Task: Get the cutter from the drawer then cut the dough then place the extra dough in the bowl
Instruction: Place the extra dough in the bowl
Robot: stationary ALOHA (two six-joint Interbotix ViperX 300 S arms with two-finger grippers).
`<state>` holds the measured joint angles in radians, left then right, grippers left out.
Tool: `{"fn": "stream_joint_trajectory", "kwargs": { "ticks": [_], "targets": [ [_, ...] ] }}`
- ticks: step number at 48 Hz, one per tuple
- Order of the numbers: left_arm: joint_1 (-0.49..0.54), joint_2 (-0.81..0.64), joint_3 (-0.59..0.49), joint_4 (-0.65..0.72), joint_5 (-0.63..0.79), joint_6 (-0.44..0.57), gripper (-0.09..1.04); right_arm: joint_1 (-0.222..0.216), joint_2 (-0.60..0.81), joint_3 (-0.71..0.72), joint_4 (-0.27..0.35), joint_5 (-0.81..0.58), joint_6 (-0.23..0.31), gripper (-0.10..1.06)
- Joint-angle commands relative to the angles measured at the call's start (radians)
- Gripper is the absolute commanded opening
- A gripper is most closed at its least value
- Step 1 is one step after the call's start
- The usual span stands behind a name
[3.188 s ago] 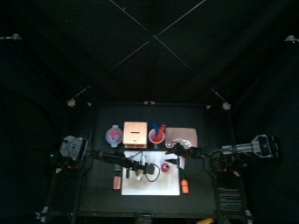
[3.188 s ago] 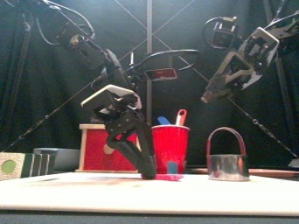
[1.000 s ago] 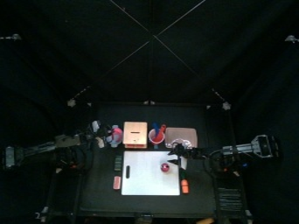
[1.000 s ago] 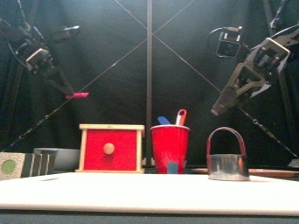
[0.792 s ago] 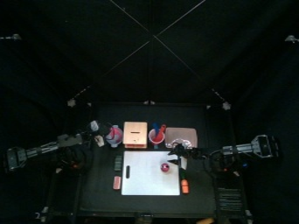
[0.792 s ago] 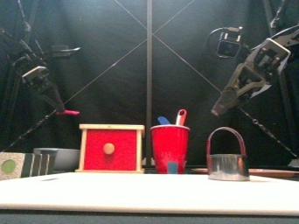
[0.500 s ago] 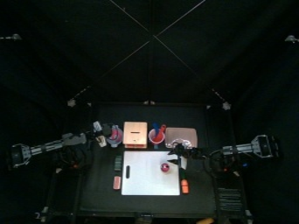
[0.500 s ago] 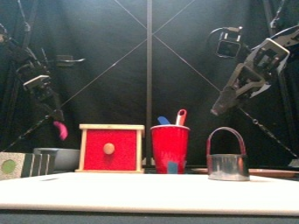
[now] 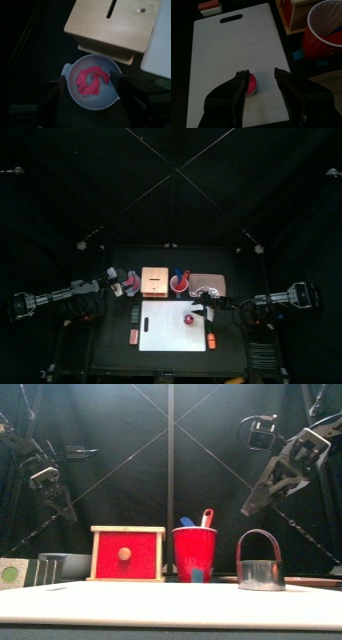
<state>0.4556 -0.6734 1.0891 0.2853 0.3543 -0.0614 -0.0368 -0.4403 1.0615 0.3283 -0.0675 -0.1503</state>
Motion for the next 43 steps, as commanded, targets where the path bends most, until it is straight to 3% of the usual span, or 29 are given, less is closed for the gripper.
{"fn": "stream_joint_trajectory", "kwargs": {
  "ticks": [1, 11, 20, 32, 43],
  "targets": [
    [-0.018, 0.0, -0.011, -0.064, -0.146, -0.002, 1.02, -0.003, -0.017, -0.014, 0.003, -0.008, 0.0, 0.82],
    [-0.094, 0.0, 0.072, -0.204, -0.646, 0.009, 1.01, -0.003, -0.017, -0.023, -0.003, -0.037, 0.0, 0.82],
    [-0.153, 0.0, 0.183, -0.16, -0.966, 0.009, 1.01, -0.003, -0.02, -0.034, -0.025, -0.104, -0.002, 0.82],
    [-0.198, 0.0, 0.213, -0.149, -1.005, 0.005, 1.01, -0.003, -0.02, -0.046, -0.034, -0.184, -0.003, 0.82],
    [-0.198, 0.0, 0.213, -0.15, -0.983, 0.008, 1.01, -0.038, -0.02, -0.038, -0.049, -0.21, -0.003, 0.82]
  ]
}}
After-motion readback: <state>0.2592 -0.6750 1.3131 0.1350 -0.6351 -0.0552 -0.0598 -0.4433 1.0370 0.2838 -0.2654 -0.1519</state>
